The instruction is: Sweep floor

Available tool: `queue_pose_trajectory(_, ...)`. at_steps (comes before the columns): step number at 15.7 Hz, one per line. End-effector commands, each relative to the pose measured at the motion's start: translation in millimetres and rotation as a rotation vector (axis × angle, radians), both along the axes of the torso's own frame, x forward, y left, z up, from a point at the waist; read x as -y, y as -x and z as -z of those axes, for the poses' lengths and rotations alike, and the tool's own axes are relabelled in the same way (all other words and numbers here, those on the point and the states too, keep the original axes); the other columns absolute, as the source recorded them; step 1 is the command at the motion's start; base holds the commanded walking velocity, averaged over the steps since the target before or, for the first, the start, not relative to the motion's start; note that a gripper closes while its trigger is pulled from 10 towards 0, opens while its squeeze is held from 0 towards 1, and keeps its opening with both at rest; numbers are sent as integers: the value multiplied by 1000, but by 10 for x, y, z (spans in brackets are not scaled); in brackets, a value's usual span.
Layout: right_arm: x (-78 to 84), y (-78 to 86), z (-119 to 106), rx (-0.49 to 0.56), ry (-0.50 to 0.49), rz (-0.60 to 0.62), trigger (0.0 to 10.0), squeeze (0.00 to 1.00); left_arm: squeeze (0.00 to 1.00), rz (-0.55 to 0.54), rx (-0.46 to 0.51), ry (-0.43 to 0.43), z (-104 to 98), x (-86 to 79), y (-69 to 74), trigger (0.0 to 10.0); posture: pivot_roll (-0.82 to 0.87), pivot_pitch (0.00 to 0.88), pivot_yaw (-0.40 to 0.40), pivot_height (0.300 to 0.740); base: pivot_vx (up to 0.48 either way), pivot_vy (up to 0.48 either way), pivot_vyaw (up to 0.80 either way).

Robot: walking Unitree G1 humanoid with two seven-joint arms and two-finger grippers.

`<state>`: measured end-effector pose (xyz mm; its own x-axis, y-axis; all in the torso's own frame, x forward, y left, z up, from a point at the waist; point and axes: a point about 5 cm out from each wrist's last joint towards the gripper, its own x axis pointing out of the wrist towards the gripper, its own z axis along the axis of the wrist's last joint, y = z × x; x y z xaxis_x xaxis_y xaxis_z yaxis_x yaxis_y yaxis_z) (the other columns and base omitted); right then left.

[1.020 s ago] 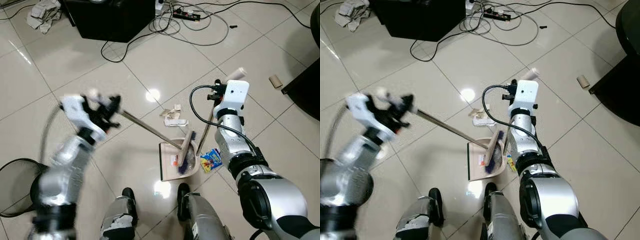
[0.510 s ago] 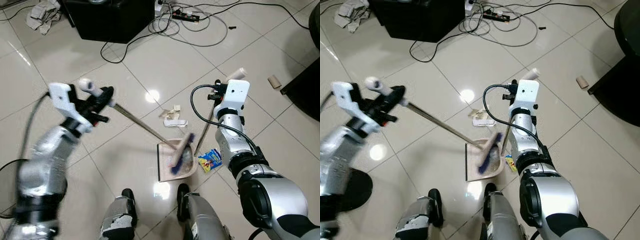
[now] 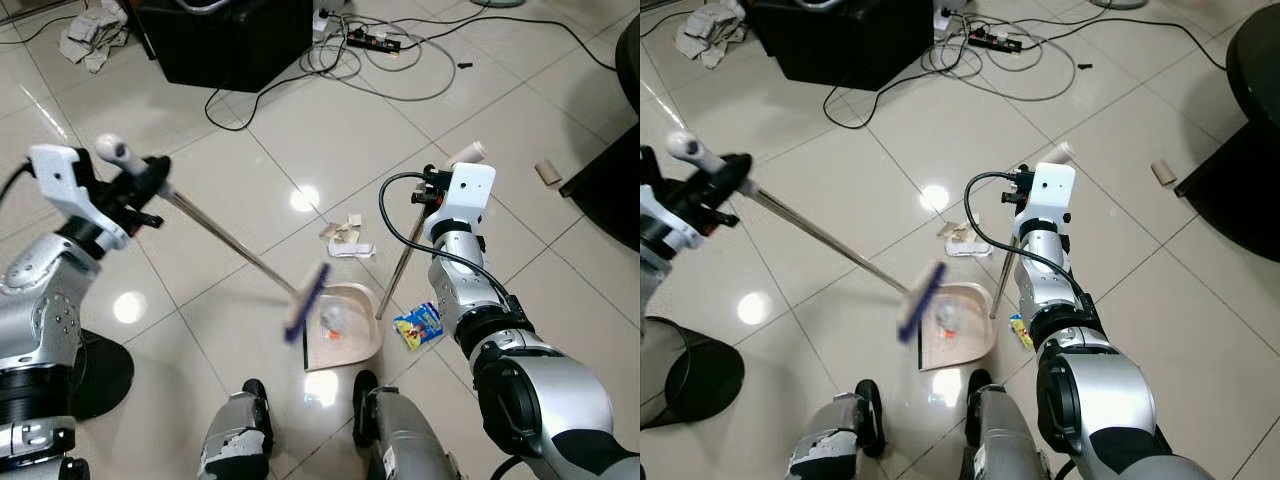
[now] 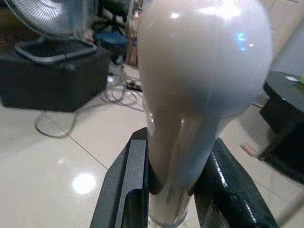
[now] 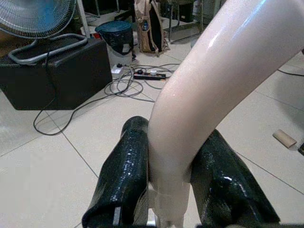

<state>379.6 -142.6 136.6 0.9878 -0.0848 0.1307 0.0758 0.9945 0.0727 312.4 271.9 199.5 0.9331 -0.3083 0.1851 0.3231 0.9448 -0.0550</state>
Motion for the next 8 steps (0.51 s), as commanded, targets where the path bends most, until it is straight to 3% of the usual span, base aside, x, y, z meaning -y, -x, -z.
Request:
queue_pose_trajectory(1, 26, 17, 42, -12, -16, 4, 10000, 0, 0, -86, 56, -41, -47, -121, 19, 10000, 131, 231, -38, 740, 0, 0, 0)
queue_pose_trajectory(5, 53, 26, 44, -2, -26, 2, 10000, 0, 0, -180, 55, -47, 120, -161, 41, 10000, 123, 227, -39, 740, 0, 0, 0)
queue_pose_trajectory(8, 108, 59, 94, 0, -79, 20, 10000, 0, 0, -208, 18, -89, 361, -114, 83, 10000, 132, 220, -38, 740, 0, 0, 0)
